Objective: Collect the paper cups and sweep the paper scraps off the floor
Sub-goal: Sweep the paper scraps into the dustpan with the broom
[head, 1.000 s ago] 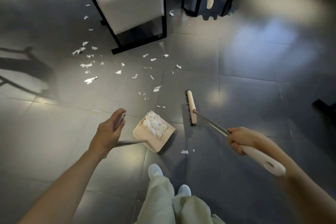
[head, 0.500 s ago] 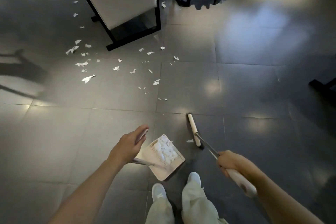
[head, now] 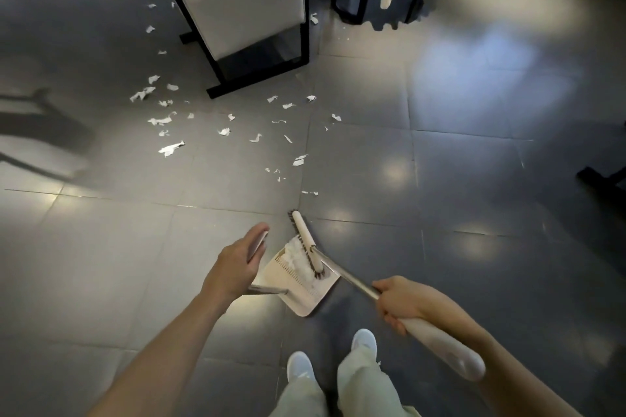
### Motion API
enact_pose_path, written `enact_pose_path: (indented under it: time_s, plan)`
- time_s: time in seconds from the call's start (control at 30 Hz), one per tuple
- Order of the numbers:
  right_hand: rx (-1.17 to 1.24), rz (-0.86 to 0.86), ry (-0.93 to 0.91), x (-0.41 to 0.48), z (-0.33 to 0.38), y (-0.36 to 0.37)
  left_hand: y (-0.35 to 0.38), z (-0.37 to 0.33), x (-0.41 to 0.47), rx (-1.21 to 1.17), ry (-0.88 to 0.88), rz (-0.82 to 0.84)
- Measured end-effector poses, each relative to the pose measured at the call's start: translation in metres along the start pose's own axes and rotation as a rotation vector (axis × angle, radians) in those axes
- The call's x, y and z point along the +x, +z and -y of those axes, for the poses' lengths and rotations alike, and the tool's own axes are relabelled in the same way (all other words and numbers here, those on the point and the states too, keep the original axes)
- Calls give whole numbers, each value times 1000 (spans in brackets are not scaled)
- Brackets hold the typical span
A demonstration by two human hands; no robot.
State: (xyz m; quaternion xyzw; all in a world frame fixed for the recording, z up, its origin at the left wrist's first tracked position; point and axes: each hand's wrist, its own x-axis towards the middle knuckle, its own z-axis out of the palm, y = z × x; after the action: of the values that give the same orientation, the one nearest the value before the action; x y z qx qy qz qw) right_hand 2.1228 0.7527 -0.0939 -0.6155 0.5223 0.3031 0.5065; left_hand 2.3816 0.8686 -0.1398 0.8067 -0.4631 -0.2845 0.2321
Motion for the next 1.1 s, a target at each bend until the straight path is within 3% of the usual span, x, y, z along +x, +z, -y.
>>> enact_pose_path:
  time_s: [0.13, 0.33, 0.63, 0.87, 1.1]
  plan:
    - [-53, -31, -49, 11, 36, -41, -17, 8, 21, -64, -74, -67]
    - [181, -82, -17, 61, 77, -118, -39, 7, 84, -118, -157, -120]
    - [-129, -162, -43, 139, 143, -205, -76, -3, 185, -110, -226, -167]
    - [-106, -121, -33, 165, 155, -210, -89, 3, 205, -81, -281, -97]
    - [-209, 86, -83, 155, 179, -149, -87, 6, 222, -132, -295, -158]
